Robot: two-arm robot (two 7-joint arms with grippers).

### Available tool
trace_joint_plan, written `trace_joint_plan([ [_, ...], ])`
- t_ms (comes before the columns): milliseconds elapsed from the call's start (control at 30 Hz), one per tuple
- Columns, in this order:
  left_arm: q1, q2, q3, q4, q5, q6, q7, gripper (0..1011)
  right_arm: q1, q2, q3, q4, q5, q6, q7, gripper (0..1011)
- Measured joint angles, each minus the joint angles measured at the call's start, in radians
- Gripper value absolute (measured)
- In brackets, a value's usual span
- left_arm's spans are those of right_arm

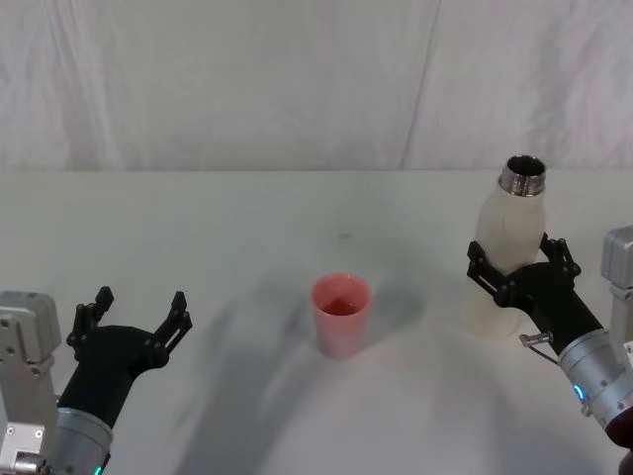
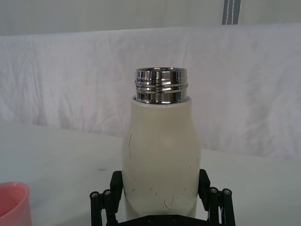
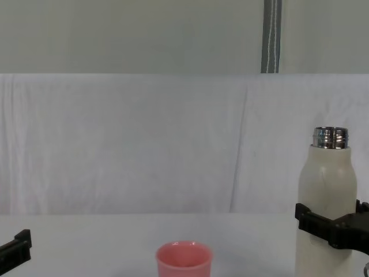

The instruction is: Grasp the thermos with one hand and pour water into the cup lid.

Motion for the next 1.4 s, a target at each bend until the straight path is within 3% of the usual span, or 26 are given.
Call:
trace_joint_plan([
  [1400,0.0,0.0,0.0,0.0,0.0,0.0,0.0,1001,-0.071,0.039,0.008,-0.099,-0.014,0.034,-0.005,1001],
])
